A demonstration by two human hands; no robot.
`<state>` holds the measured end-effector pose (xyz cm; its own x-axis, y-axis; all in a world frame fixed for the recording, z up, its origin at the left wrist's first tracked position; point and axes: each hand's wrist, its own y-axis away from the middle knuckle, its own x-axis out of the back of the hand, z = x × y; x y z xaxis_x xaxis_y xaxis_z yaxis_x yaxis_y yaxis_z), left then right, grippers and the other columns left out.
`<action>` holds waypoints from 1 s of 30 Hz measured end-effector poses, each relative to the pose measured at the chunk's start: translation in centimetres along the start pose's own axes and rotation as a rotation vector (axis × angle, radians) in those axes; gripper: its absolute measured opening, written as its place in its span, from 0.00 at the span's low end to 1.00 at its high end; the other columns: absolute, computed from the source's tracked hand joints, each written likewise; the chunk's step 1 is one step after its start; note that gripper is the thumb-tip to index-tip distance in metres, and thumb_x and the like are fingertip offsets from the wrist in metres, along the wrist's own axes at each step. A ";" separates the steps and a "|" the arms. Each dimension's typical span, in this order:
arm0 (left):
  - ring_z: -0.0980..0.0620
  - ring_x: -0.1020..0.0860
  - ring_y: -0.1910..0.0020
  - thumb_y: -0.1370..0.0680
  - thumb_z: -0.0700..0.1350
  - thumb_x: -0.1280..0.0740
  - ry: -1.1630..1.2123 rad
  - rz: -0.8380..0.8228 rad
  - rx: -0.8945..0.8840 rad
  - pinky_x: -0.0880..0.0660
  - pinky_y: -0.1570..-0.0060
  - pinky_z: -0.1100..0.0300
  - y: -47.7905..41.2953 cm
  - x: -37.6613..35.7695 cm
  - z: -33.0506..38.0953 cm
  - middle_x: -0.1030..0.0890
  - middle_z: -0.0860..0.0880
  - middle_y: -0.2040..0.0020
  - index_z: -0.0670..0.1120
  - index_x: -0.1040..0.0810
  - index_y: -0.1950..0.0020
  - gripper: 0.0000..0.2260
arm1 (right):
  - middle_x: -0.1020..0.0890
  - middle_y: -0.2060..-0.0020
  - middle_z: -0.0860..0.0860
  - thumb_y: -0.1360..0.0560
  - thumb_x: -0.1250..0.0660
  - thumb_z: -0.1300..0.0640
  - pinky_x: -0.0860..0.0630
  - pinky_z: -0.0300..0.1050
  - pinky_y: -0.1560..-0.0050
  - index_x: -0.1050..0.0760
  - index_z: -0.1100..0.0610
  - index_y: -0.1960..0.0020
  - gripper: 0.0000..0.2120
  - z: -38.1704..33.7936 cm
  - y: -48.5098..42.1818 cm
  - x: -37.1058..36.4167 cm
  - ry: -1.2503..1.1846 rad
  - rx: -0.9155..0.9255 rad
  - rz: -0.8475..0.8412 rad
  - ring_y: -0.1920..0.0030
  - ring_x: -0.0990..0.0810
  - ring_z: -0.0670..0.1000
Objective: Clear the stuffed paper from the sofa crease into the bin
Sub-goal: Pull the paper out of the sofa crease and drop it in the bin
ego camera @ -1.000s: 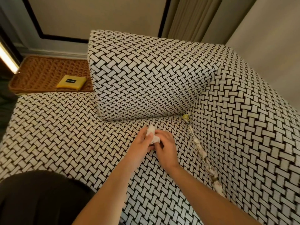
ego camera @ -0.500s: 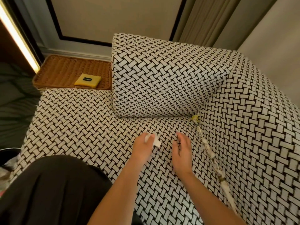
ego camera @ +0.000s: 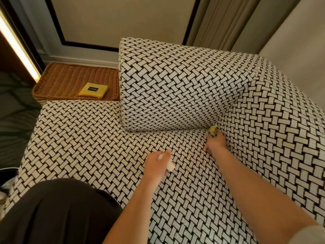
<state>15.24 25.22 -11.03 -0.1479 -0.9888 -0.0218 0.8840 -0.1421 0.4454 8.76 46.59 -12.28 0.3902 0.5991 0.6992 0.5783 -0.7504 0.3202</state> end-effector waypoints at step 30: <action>0.51 0.23 0.65 0.22 0.46 0.37 0.083 0.000 0.032 0.26 0.74 0.65 0.3 -0.1 0.7 0.23 0.44 0.60 0.45 0.24 0.58 0.08 | 0.28 0.45 0.51 0.22 0.40 0.54 0.25 0.36 0.48 0.24 0.57 0.59 0.11 3.2 6.0 -3.1 0.042 0.643 0.005 0.48 0.28 0.46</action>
<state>15.18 25.29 -10.30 -0.1095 -0.9894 -0.0957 0.8694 -0.1420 0.4733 13.28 41.14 -14.58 0.3731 0.5749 0.7282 0.8956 -0.4281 -0.1208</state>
